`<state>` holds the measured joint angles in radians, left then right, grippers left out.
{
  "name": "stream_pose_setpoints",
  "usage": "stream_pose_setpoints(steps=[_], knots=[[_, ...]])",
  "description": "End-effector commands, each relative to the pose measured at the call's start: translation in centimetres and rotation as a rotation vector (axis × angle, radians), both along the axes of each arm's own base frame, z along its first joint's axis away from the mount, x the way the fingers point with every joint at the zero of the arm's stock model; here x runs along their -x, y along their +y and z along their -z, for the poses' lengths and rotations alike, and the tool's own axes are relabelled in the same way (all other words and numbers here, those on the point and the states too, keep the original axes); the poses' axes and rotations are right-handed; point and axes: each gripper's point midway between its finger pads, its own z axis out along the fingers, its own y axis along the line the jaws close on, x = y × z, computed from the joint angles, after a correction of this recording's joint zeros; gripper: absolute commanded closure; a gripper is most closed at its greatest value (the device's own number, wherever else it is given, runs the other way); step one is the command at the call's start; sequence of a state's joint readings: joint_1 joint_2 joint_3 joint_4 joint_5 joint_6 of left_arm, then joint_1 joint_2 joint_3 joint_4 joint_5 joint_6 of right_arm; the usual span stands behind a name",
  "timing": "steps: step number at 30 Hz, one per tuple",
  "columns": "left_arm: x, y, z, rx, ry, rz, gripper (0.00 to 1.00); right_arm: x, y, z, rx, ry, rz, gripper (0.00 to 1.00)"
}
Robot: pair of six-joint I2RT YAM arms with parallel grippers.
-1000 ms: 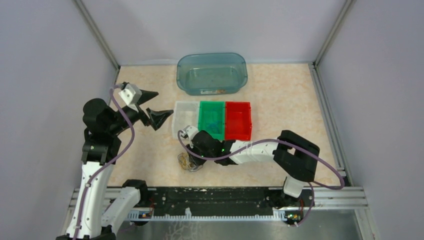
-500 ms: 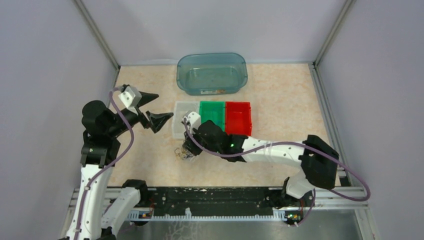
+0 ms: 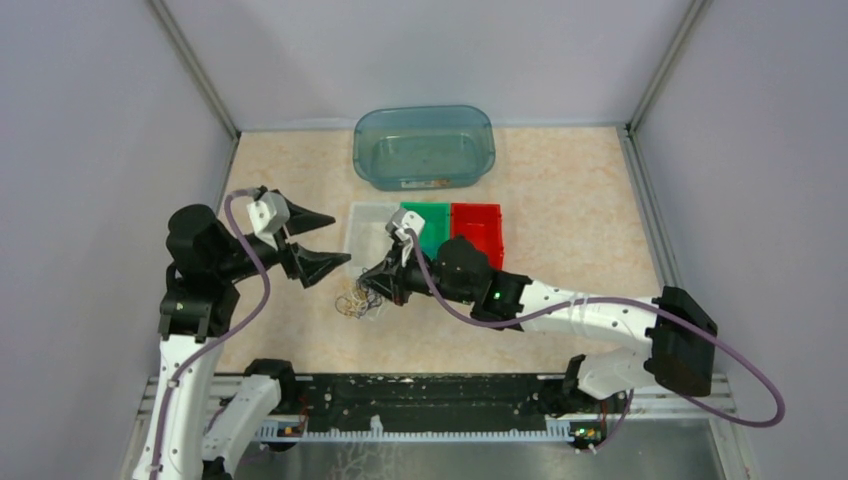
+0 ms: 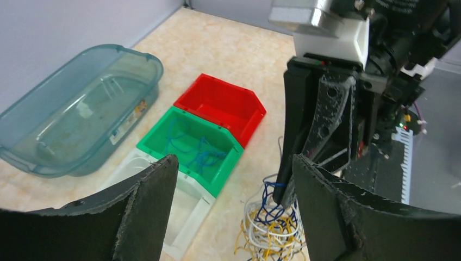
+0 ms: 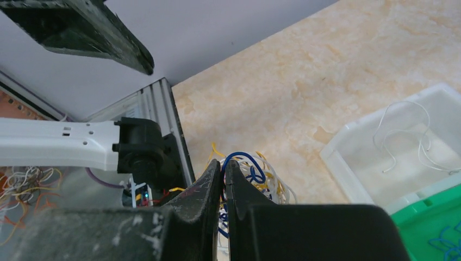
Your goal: Untangle the cables
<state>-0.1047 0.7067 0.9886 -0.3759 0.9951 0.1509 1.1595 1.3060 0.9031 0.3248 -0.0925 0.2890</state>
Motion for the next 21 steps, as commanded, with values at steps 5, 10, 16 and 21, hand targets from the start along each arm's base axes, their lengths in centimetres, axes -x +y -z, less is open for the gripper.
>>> stream_pose_setpoints(steps=[5, 10, 16, 21], knots=[[3.1, -0.9, 2.5, -0.062, 0.066, 0.196, 0.27, 1.7, -1.0, -6.5, -0.216, -0.095, -0.112, 0.93], [3.9, -0.9, 3.9, -0.090, 0.075, 0.242, 0.28, 2.2, -1.2, -7.7, -0.269, -0.079, -0.142, 0.93], [4.8, -1.0, 4.7, -0.091, 0.117, 0.282, 0.31, 2.4, -1.3, -8.3, -0.297, -0.067, -0.151, 0.93], [5.2, -1.1, 5.1, -0.089, 0.138, 0.304, 0.32, 2.5, -1.3, -8.6, -0.322, -0.051, -0.150, 0.94]])
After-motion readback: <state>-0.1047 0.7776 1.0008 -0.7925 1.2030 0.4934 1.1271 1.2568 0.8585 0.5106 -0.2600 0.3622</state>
